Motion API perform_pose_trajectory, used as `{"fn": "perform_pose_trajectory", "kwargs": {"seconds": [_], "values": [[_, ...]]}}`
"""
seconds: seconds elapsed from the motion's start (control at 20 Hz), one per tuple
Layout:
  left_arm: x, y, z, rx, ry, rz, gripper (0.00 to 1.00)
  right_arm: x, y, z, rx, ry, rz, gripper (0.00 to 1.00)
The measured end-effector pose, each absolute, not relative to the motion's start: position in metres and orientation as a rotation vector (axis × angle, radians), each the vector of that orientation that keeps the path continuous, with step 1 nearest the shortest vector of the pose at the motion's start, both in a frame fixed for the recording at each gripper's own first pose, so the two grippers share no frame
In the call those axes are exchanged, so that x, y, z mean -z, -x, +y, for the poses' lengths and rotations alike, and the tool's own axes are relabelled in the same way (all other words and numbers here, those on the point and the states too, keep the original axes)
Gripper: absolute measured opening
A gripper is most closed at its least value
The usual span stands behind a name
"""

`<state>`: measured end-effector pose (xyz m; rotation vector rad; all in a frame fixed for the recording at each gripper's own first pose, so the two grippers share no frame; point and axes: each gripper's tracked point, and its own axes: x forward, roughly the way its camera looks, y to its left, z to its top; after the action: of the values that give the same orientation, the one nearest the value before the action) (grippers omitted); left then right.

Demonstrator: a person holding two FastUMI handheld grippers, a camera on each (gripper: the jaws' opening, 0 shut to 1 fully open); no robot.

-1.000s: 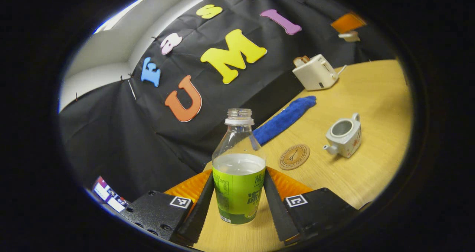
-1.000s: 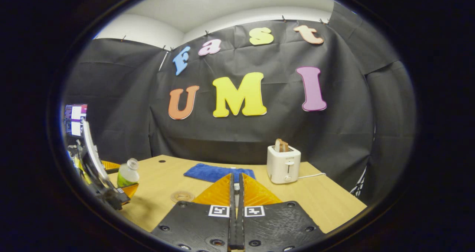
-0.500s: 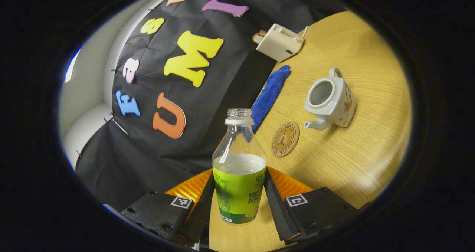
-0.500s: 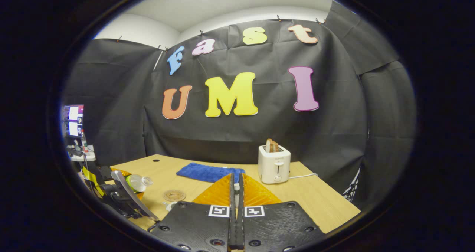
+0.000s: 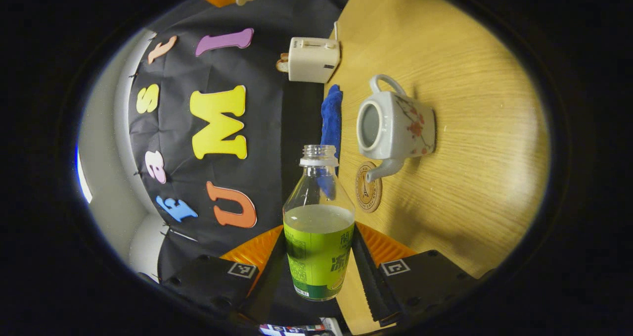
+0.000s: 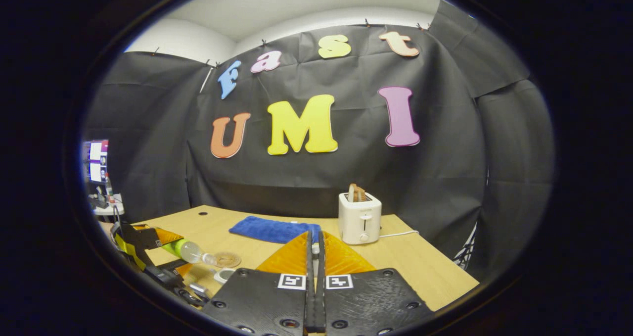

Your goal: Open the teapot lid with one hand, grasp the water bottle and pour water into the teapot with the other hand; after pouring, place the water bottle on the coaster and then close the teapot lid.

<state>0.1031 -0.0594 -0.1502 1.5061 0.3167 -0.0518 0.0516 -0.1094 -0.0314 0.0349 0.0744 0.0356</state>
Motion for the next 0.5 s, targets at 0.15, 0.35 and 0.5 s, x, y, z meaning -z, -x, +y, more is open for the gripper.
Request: {"fn": "perform_pose_trajectory", "kwargs": {"seconds": [0.15,0.35,0.5], "values": [[0.149,-0.102,-0.063,0.064,-1.584,0.319,0.76,0.027,-0.049,-0.106,-0.047,-0.031,0.059,0.0],[0.143,-0.102,-0.068,0.069,-1.65,0.317,0.76,0.028,-0.049,-0.107,-0.055,-0.037,0.06,0.0],[0.14,-0.105,-0.072,0.081,-1.697,0.323,0.76,0.029,-0.051,-0.105,-0.059,-0.038,0.063,0.0]]}}
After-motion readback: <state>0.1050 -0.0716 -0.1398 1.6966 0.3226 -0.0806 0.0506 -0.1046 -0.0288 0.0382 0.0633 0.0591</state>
